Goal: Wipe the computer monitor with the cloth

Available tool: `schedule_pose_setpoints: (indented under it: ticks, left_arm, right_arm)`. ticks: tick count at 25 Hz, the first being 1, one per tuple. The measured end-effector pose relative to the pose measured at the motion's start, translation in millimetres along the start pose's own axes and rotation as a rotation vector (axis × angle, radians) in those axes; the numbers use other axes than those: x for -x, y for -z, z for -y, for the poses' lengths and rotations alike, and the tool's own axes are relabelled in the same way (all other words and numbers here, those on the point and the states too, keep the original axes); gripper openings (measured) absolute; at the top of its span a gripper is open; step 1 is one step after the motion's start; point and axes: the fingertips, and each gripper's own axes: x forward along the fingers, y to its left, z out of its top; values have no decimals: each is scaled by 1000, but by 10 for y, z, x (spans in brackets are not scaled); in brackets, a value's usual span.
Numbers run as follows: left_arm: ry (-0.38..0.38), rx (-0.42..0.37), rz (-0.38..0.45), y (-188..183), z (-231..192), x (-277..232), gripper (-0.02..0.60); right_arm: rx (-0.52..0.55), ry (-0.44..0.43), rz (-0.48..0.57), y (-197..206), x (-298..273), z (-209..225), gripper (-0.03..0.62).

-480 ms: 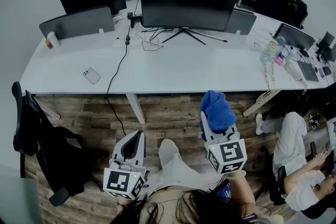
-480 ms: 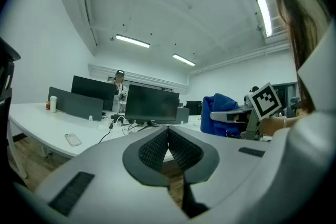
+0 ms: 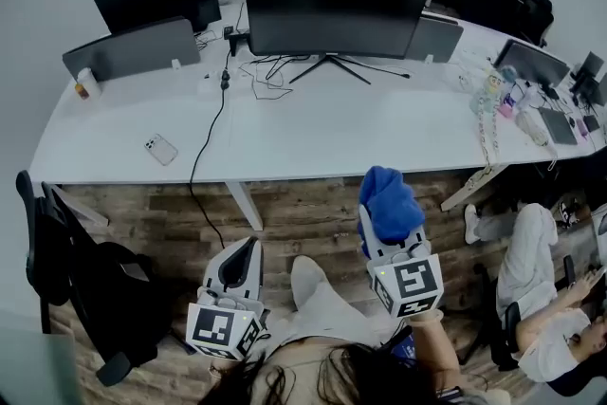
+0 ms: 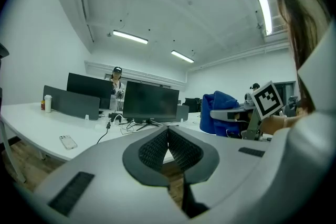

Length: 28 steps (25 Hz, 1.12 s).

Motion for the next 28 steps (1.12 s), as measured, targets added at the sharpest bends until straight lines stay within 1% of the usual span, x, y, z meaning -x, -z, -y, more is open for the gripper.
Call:
schedule_pose_setpoints:
  ticks: [3,6,10,14,19,24,28]
  left_arm:
    - [22,1,-5,-45,-38,-160,9]
    - [33,-1,-6,-76,-110,-343,9]
    - [48,-7,-9,-126,-217,-616,9]
    - [39,-11,-14,-244,-360,-916,9]
    - [39,-35,0,-332,-512,-1280,9]
    - [42,-31,-26,-406,-552,-1618,9]
    - [26,-29,-25,-433,-630,-1832,9]
  right_arm:
    - [-15,-29,8,-39,-123,15,84]
    - [-23,-41,-7,-17,-283,57,84]
    - [-36,-31,-26,2,-502,184,84]
    - [-39,-17,-31,-30,-754,341,84]
    - [-21,-14,-24,-96,-1054,517,84]
    - [-72,-52,-4,-173,-1355,674,84]
    - [-51,-94,8,-214,-1598,735,84]
